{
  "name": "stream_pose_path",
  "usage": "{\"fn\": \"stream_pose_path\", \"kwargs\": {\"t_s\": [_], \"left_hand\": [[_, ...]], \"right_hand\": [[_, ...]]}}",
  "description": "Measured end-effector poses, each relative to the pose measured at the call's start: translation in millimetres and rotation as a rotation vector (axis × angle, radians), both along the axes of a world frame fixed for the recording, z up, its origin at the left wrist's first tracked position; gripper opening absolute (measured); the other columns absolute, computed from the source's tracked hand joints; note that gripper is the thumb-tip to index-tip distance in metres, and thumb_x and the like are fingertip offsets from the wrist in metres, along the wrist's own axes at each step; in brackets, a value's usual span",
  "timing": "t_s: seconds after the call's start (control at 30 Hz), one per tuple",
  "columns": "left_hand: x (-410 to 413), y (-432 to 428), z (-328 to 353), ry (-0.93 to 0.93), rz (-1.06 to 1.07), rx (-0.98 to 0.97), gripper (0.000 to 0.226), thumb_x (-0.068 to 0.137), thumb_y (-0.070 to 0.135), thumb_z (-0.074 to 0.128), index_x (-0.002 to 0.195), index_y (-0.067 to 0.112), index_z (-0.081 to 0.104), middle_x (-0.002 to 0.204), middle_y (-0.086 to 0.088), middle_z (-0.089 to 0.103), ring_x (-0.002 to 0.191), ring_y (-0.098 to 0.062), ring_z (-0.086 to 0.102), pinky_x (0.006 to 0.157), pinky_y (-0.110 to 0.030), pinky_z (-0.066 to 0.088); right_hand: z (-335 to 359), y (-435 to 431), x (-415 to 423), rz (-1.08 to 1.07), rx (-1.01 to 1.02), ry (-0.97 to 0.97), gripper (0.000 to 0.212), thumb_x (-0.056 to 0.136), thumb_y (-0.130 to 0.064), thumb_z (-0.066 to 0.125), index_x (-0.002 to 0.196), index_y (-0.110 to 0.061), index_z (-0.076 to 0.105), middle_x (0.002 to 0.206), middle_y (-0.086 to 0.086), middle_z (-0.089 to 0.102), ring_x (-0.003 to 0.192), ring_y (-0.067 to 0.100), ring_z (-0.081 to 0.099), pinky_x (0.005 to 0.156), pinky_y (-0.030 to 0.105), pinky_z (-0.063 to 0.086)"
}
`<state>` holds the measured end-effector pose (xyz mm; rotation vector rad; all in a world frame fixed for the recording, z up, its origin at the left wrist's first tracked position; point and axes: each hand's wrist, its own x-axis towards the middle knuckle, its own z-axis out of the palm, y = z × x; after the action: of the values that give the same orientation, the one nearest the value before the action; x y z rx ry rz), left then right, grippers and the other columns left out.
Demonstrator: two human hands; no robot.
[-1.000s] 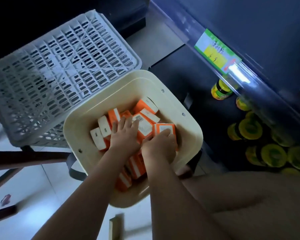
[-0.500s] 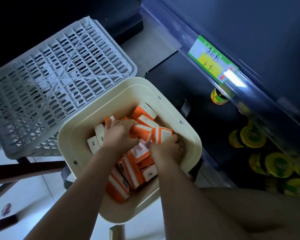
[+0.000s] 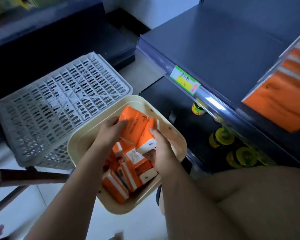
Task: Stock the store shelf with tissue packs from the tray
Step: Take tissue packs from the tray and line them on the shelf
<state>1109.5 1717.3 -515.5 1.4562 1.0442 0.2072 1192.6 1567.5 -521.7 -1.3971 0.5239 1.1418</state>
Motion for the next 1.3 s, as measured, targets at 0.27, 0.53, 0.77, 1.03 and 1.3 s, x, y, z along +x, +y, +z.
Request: {"fn": "stream_pose_path", "kwargs": {"t_s": [0.27, 0.53, 0.77, 1.03, 1.3], "left_hand": [[-9, -14, 61, -0.263, 0.241, -0.240, 0.015, 0.099, 0.021, 0.059, 0.094, 0.012, 0.070, 0.074, 0.000, 0.074, 0.066, -0.014, 0.069, 0.060, -0.025, 0.054], [-21, -41, 91, -0.487, 0.243, -0.408, 0.044, 0.089, 0.017, 0.070, 0.130, 0.012, 0.055, 0.114, -0.017, 0.068, 0.088, -0.025, 0.074, 0.069, -0.040, 0.061], [-9, -89, 131, -0.531, 0.173, -0.407, 0.057, 0.088, -0.002, 0.069, 0.140, 0.010, 0.049, 0.119, -0.019, 0.074, 0.104, -0.038, 0.074, 0.092, -0.054, 0.058], [15, -143, 184, -0.583, -0.021, -0.311, 0.016, 0.098, 0.023, 0.065, 0.112, 0.019, 0.060, 0.088, 0.003, 0.076, 0.080, -0.010, 0.073, 0.080, -0.032, 0.050], [46, -214, 237, -0.633, -0.417, -0.400, 0.055, 0.078, 0.004, 0.074, 0.128, -0.008, 0.055, 0.121, -0.027, 0.069, 0.103, -0.029, 0.070, 0.088, -0.040, 0.060]], "right_hand": [[64, -19, 15, -0.133, 0.226, -0.065, 0.064, 0.065, -0.041, 0.086, 0.120, -0.009, 0.072, 0.109, 0.022, 0.076, 0.095, 0.040, 0.076, 0.083, 0.051, 0.062], [122, -62, 22, -0.272, 0.455, -0.176, 0.027, 0.097, -0.025, 0.060, 0.118, -0.011, 0.070, 0.108, 0.015, 0.079, 0.107, 0.032, 0.072, 0.100, 0.052, 0.054], [154, -94, 23, -0.175, 0.320, -0.550, 0.016, 0.085, -0.024, 0.083, 0.100, -0.020, 0.079, 0.103, 0.004, 0.080, 0.102, 0.029, 0.076, 0.096, 0.057, 0.057], [206, -159, 28, -0.285, 0.141, -0.824, 0.028, 0.082, -0.026, 0.077, 0.109, -0.023, 0.069, 0.101, -0.001, 0.076, 0.094, 0.021, 0.073, 0.082, 0.036, 0.058], [278, -299, 21, -0.115, -0.022, -1.196, 0.031, 0.078, -0.016, 0.076, 0.107, -0.026, 0.072, 0.098, -0.005, 0.077, 0.090, 0.010, 0.072, 0.082, 0.030, 0.055]]}}
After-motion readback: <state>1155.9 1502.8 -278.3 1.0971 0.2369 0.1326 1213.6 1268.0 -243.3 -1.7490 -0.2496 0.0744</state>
